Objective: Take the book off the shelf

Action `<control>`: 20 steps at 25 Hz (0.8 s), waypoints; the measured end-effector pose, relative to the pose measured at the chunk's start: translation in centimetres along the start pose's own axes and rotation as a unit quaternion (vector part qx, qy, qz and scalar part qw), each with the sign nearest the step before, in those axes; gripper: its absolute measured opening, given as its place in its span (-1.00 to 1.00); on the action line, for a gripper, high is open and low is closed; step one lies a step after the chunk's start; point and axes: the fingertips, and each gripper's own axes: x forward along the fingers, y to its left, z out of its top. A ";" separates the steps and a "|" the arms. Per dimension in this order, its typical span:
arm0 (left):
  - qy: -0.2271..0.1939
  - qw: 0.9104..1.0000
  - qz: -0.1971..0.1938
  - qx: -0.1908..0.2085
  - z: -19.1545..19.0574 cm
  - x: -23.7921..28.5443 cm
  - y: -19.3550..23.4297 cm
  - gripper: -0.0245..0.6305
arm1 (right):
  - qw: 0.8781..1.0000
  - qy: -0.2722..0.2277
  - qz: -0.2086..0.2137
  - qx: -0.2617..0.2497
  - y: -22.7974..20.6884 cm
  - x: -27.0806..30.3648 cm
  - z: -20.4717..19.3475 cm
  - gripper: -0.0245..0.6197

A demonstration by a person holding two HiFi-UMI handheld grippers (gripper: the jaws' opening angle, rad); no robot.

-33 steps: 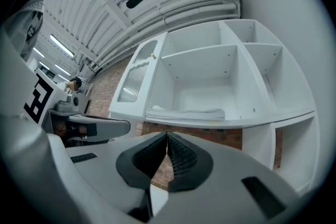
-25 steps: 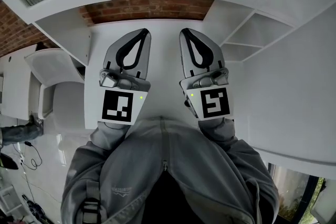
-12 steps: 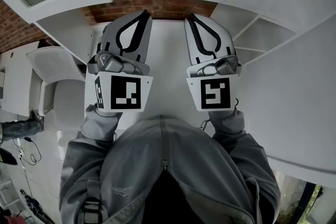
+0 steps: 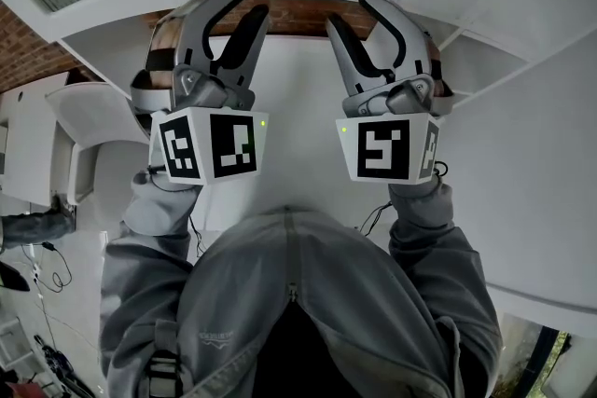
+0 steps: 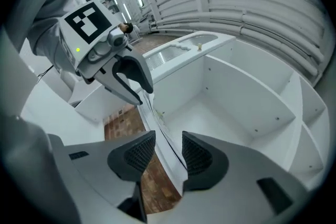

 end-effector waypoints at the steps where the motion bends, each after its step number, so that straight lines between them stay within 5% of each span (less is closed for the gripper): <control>1: 0.003 1.000 0.001 0.011 0.0 0.1 0.2 -0.50 | 1.000 0.006 0.002 -0.014 -0.2 0.1 -0.2 -0.43; 11: 0.035 0.995 -0.028 0.090 -0.7 1.7 -0.1 -0.33 | 0.991 0.053 0.040 -0.120 -0.6 1.8 -1.4 -0.33; 20: 0.048 0.994 -0.035 0.090 -1.2 2.0 -0.7 -0.32 | 0.967 0.101 0.085 -0.217 0.6 4.2 -3.1 -0.24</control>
